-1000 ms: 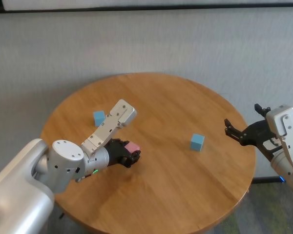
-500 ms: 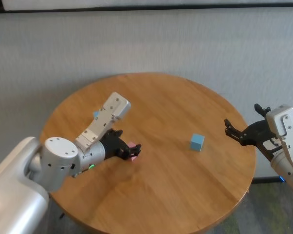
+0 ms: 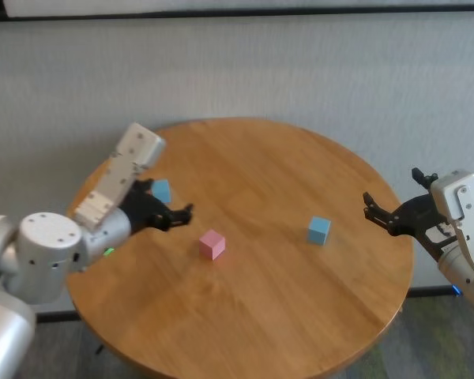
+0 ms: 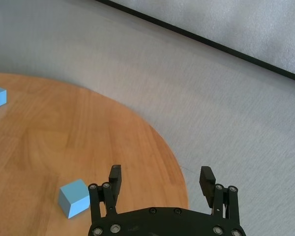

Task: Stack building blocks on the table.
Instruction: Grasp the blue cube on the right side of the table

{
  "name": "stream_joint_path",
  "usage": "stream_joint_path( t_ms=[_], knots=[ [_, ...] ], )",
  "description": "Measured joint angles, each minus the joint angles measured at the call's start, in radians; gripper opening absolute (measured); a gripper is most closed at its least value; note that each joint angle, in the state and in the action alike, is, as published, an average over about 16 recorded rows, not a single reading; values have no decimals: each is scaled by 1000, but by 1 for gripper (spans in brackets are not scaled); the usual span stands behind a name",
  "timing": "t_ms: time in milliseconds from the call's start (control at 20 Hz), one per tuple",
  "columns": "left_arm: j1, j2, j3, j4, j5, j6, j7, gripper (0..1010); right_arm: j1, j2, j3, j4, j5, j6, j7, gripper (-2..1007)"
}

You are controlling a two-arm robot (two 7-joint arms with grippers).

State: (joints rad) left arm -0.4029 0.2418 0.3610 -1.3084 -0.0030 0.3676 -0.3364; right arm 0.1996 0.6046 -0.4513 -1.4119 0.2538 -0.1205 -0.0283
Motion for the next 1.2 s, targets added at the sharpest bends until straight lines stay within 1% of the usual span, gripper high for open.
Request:
stream_joint_path(
  t_ms=[300, 450, 550, 700, 850, 1200],
  knots=[
    [23, 25, -40, -28, -5, -6, 20, 1000, 0, 0, 0, -1, 1, 1, 2, 1005],
    [29, 32, -51, -33, -6, -8, 25, 1000, -2, -1, 1, -4, 5, 8, 11, 1005],
    [31, 34, -53, -34, -6, -9, 26, 1000, -3, -2, 1, -9, 12, 20, 20, 1005],
    [30, 33, -51, -33, -6, -9, 25, 1000, -5, -6, 3, -17, 26, 48, 39, 1005],
    [29, 31, -48, -32, -5, -8, 24, 1000, -4, -13, 6, -26, 46, 87, 64, 1005],
    [26, 30, -43, -29, -5, -6, 23, 1000, 14, -40, 13, -32, 101, 199, 132, 1005]
  ],
)
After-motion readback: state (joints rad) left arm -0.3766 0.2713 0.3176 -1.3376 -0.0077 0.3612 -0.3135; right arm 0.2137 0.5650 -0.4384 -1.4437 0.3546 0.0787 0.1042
